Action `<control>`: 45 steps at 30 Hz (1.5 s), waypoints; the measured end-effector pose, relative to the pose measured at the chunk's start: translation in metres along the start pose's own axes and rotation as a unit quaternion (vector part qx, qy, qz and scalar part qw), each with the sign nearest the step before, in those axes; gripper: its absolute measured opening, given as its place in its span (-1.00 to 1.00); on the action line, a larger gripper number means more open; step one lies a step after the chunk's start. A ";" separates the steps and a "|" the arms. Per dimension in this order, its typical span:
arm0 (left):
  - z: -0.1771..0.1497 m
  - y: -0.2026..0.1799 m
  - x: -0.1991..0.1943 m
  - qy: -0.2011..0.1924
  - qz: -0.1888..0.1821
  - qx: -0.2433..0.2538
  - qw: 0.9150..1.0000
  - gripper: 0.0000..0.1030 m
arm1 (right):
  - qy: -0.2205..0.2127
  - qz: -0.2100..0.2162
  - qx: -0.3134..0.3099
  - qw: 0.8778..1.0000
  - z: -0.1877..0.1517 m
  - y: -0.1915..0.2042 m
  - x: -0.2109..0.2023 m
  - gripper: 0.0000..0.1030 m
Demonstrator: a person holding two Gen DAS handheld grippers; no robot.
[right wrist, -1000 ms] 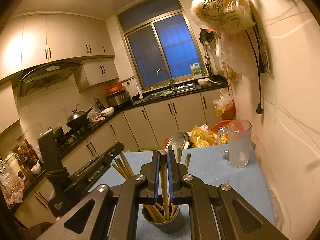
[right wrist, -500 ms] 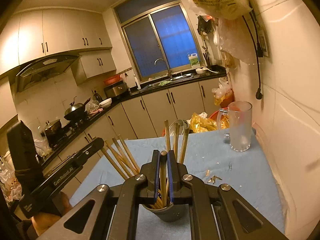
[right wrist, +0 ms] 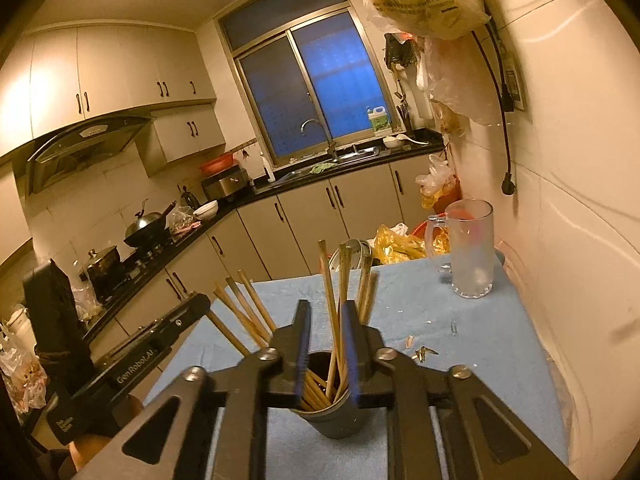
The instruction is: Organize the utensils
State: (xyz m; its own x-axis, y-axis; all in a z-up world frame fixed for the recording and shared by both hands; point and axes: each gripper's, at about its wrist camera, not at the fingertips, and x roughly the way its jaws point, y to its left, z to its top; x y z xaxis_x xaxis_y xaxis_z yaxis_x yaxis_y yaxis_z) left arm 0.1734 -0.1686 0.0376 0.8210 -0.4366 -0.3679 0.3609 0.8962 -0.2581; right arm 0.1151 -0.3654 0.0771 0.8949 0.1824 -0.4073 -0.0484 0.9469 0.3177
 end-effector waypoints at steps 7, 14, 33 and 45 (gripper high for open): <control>-0.005 0.002 -0.019 -0.008 0.004 -0.009 1.000 -0.05 | -0.009 0.000 0.002 1.000 -0.005 0.005 -0.026 -0.20; -0.022 0.012 -0.043 0.002 0.029 -0.009 1.000 0.23 | -0.012 -0.003 0.003 1.000 -0.025 0.011 -0.051 0.29; -0.077 0.026 -0.105 0.013 0.138 0.028 0.990 0.99 | 0.032 -0.020 0.003 0.999 -0.101 0.013 -0.077 0.69; -0.130 0.023 -0.162 0.001 0.192 0.071 0.979 1.00 | -0.012 -0.080 -0.064 0.995 -0.168 0.053 -0.129 0.75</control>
State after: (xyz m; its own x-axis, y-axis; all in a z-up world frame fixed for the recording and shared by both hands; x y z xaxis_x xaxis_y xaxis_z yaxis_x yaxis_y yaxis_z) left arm -0.0084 -0.0875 -0.0246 0.9069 -0.0664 -0.4160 0.0846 0.9961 0.0252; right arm -0.0774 -0.2944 0.0023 0.9059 0.0215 -0.4229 0.0411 0.9895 0.1384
